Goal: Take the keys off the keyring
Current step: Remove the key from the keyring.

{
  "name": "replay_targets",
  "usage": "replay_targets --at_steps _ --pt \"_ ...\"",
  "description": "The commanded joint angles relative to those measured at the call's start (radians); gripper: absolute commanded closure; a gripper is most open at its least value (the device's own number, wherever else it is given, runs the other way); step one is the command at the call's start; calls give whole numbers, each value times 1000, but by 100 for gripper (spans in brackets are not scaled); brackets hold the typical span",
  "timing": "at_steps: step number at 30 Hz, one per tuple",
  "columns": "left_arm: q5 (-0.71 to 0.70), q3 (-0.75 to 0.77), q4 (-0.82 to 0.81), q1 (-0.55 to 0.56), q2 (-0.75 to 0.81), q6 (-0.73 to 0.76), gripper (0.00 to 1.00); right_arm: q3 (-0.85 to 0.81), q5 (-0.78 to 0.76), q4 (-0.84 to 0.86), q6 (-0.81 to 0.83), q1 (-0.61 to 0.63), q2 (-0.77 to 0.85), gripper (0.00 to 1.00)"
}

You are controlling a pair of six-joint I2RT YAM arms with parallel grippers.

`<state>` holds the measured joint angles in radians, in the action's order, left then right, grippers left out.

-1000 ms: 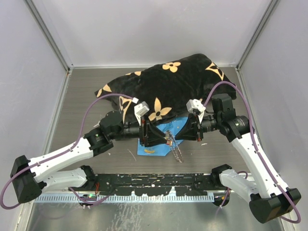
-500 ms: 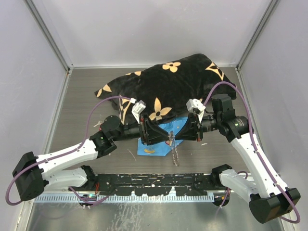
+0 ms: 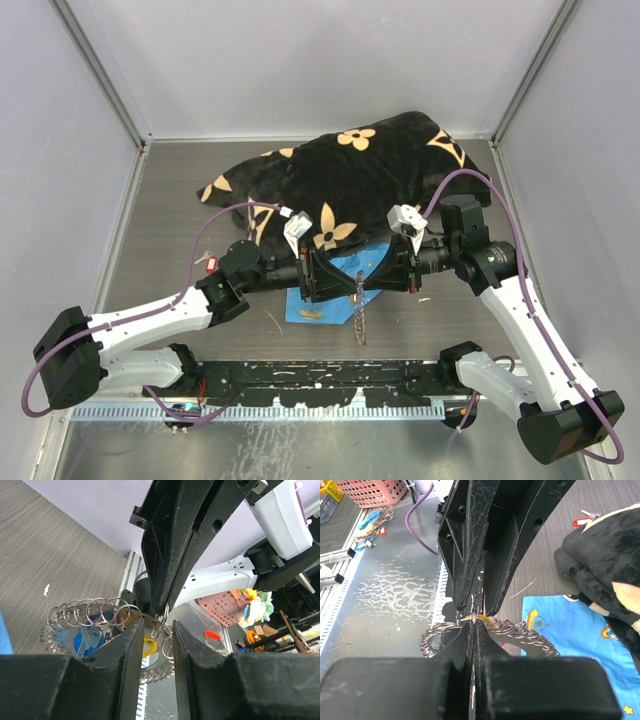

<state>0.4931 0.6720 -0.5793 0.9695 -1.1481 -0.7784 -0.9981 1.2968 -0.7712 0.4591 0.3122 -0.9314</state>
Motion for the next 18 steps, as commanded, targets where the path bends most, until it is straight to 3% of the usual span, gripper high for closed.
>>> replay_targets --at_steps 1,13,18 --pt "2 0 -59 6 -2 -2 70 -12 48 43 -20 -4 16 99" --pt "-2 -8 -14 6 8 17 72 -12 47 44 -24 -4 17 99" --pt "1 -8 -13 6 7 21 81 -12 46 44 -24 -4 16 99"
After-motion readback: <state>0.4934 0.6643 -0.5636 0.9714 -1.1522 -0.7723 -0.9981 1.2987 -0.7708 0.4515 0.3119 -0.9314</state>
